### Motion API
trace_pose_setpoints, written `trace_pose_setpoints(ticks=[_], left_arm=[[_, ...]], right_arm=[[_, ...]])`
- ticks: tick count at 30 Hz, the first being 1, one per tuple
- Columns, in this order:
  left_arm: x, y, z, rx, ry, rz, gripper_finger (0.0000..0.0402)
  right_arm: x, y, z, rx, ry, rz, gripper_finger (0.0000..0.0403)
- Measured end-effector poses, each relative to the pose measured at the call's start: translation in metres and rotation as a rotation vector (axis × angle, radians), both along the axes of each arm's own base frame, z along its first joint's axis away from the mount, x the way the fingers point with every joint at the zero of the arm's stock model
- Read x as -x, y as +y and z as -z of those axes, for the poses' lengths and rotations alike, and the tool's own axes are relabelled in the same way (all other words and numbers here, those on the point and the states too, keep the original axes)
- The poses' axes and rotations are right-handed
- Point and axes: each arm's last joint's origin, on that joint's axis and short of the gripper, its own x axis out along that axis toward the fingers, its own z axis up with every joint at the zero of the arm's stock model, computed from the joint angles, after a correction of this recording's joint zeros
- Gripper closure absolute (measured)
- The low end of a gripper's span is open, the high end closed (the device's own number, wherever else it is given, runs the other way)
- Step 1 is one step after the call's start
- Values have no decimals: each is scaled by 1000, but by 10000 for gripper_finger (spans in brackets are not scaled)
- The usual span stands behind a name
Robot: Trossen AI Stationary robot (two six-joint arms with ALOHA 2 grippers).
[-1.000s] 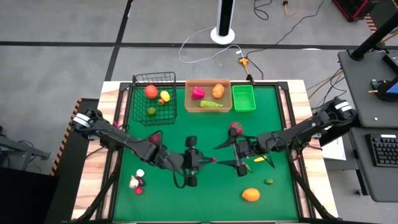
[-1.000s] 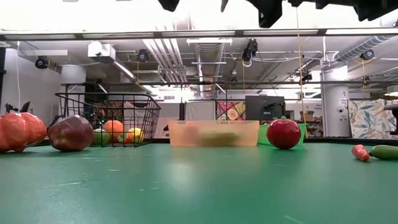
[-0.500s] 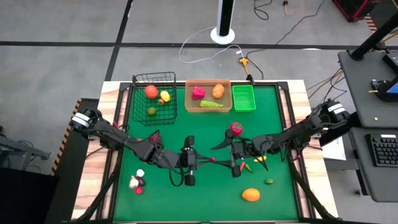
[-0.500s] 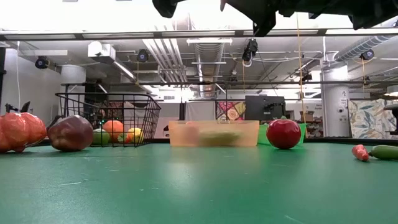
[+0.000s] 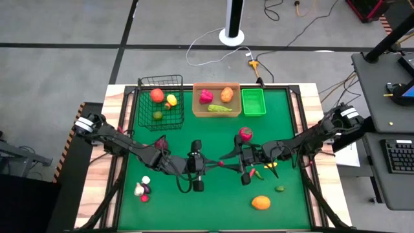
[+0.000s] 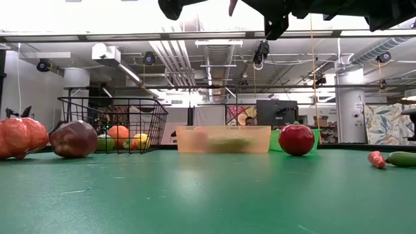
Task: Sort produce into baskets
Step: Put the red chili pepper into the green basket
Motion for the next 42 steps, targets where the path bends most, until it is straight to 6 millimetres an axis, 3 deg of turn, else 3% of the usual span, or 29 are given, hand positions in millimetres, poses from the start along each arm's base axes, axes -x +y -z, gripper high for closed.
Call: trace_pose_setpoints(ticks=[6,11,19,25,32,38,42], left_arm=[[0,0,0,-1,3,-7,400],[0,1,0,19,1,-14,387],[3,5,7,19,52,-143,286],[14,10,13,31,170,-222,220],[29,16,16,118,275,-288,199],[32,17,14,152,279,-306,201],[33,18,14,161,279,-311,201]], right_arm=[[0,0,0,1,0,0,353],[0,0,0,1,0,0,373],[0,-3,0,-32,13,29,372],[-4,-18,-1,-76,147,266,371],[-9,-76,-23,-107,595,719,371],[5,-154,-43,-139,811,1062,371],[25,-209,-39,-246,878,1185,371]])
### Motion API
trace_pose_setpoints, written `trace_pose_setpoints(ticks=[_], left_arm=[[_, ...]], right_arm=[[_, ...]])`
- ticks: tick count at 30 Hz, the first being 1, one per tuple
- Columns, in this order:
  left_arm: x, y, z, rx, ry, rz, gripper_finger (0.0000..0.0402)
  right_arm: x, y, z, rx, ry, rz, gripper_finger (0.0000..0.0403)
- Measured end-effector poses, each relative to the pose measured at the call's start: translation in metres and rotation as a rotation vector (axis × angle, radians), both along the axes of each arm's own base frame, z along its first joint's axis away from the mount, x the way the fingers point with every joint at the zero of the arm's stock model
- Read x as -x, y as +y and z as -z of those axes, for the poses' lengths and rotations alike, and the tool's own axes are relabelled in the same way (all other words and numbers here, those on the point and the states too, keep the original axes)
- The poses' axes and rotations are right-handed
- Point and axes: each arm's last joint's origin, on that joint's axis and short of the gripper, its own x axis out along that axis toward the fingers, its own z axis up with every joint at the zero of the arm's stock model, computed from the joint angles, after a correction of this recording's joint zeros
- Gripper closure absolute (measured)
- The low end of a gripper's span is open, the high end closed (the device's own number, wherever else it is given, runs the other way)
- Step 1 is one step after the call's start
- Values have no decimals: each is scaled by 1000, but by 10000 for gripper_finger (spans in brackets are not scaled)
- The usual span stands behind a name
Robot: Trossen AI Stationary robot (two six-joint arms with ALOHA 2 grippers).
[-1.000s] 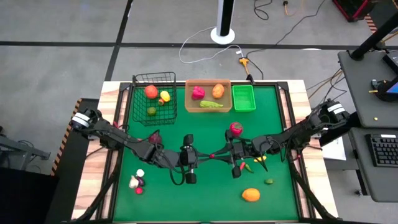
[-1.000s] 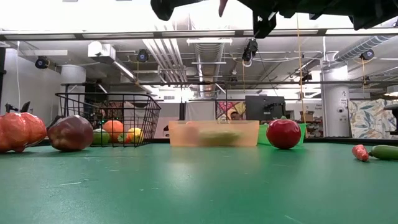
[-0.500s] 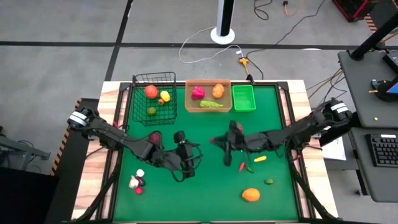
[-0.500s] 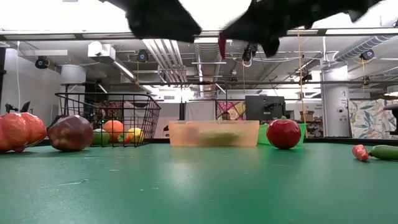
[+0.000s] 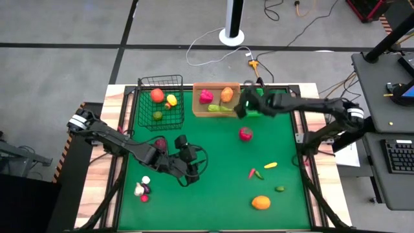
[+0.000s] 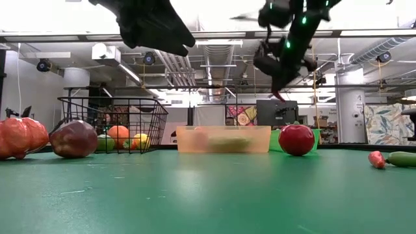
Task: Sort produce into baskets
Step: Put the red chili pepper into the green basket
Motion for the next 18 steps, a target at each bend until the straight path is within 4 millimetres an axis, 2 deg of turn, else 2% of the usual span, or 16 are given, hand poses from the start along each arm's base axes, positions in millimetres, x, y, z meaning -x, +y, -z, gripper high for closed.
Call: trace_pose_setpoints(ticks=[3,7,11,18], left_arm=[[0,0,0,13,-3,-9,201],[0,0,1,14,1,-11,201],[0,0,1,14,0,-11,201],[0,0,0,16,-2,-11,201]], right_arm=[[19,-32,12,-116,-32,47,371],[36,-53,31,-190,-91,92,371],[45,-59,41,-202,-85,125,355],[45,-58,42,-204,-84,123,296]])
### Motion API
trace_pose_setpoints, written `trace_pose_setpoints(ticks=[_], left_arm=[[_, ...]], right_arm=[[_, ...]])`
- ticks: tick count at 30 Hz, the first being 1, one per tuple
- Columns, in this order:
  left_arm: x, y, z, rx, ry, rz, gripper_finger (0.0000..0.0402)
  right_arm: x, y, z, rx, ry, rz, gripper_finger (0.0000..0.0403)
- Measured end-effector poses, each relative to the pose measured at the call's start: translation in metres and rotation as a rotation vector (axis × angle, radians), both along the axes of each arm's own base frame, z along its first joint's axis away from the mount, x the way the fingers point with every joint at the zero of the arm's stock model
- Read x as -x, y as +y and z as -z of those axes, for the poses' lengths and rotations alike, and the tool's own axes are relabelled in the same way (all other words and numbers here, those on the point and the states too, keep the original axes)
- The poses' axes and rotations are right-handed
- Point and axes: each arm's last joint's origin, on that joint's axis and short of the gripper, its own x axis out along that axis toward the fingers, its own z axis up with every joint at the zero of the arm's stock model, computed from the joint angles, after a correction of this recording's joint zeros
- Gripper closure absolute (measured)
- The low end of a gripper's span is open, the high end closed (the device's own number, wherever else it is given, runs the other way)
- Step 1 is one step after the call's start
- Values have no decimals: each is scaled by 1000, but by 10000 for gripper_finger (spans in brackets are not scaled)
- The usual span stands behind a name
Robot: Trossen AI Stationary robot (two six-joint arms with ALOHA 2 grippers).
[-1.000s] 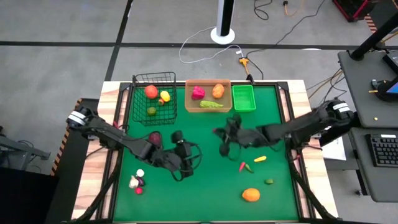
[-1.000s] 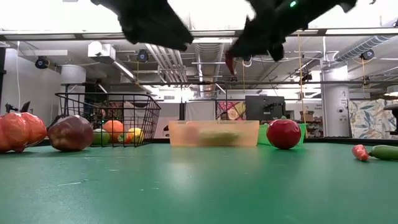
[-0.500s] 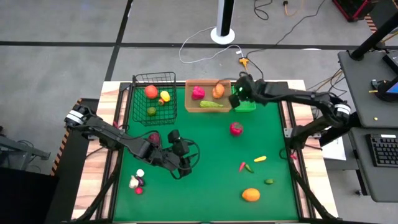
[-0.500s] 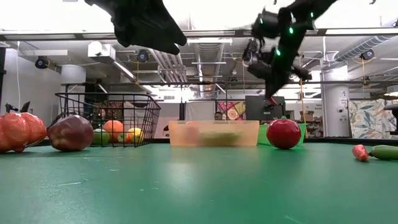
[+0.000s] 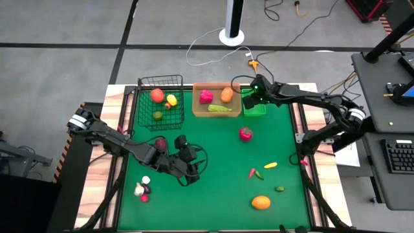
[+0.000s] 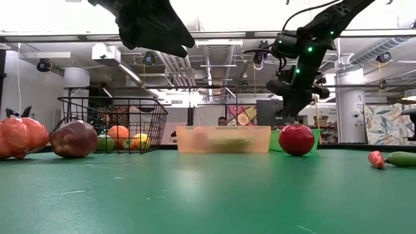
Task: Sort produce into baskets
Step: Put the red chili pepper into the green basket, then put the red tomato into the black wire basket
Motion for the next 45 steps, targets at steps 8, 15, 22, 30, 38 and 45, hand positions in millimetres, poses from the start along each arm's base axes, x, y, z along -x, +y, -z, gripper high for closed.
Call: trace_pose_setpoints(ticks=[8,15,22,30,38,45], left_arm=[[0,0,0,9,-4,-6,201],[0,-1,1,40,2,11,201],[0,-1,1,38,6,12,201],[1,0,2,33,18,12,201],[1,0,3,23,27,16,201],[1,0,4,18,28,16,201]], right_arm=[[-1,1,0,-11,-8,-13,253],[-9,19,-10,5,-42,-95,237],[-24,63,-25,-15,-124,-240,203],[-34,123,-19,-150,-91,-338,128],[-26,155,-10,-232,-15,-229,86],[-36,161,4,-211,7,-166,87]])
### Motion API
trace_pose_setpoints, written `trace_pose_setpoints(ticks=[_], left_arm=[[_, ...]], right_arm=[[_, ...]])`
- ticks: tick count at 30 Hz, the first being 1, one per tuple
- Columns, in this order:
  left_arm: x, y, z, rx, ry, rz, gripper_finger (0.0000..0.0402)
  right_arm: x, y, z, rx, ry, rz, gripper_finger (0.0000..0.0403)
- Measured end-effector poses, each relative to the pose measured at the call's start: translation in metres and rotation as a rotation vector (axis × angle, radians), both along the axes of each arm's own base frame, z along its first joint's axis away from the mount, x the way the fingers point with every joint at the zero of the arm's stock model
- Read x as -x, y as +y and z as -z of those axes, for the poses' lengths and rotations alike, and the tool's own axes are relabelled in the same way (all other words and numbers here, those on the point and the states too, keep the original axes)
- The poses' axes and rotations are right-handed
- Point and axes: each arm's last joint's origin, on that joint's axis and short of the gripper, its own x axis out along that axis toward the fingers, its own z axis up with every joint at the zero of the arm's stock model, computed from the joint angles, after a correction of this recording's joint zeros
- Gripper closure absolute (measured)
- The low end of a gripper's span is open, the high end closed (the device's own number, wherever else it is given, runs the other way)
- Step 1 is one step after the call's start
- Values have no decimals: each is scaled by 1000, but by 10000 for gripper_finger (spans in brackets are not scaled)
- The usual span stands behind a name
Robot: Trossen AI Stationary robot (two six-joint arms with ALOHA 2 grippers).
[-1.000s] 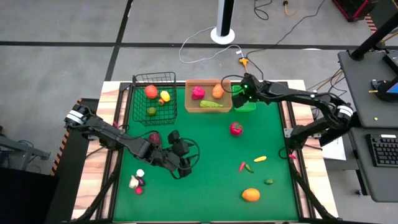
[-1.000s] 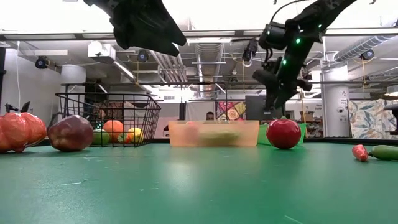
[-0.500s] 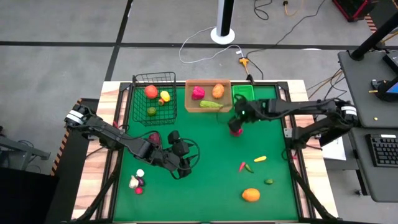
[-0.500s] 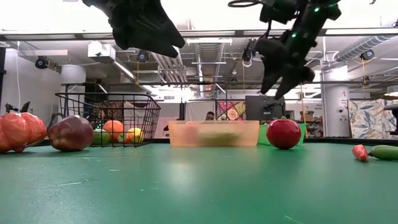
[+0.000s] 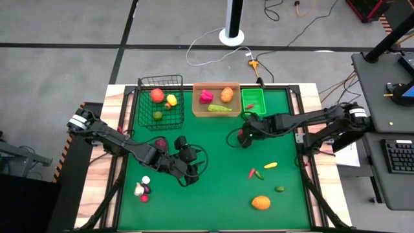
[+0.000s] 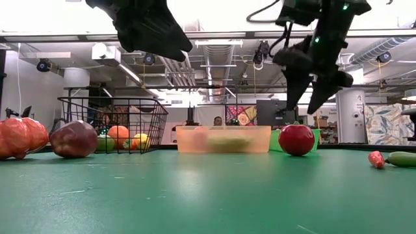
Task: Sort produce into baskets
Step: Put the red tomato into the black wire basket
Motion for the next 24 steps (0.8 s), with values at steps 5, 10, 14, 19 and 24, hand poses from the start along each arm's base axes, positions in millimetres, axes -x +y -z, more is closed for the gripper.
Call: trace_pose_setpoints(ticks=[5,10,14,19,24], left_arm=[[0,0,0,-3,2,-2,201],[0,0,0,-3,3,-2,201],[0,0,1,-4,3,-3,201],[0,0,1,-5,4,-4,201],[0,0,1,-5,4,-4,201]], right_arm=[[-7,-1,15,5,48,42,83],[-10,-1,22,6,73,60,84],[-13,-1,24,6,57,65,84],[-14,-2,24,38,51,81,80],[-16,-3,24,44,26,83,81]])
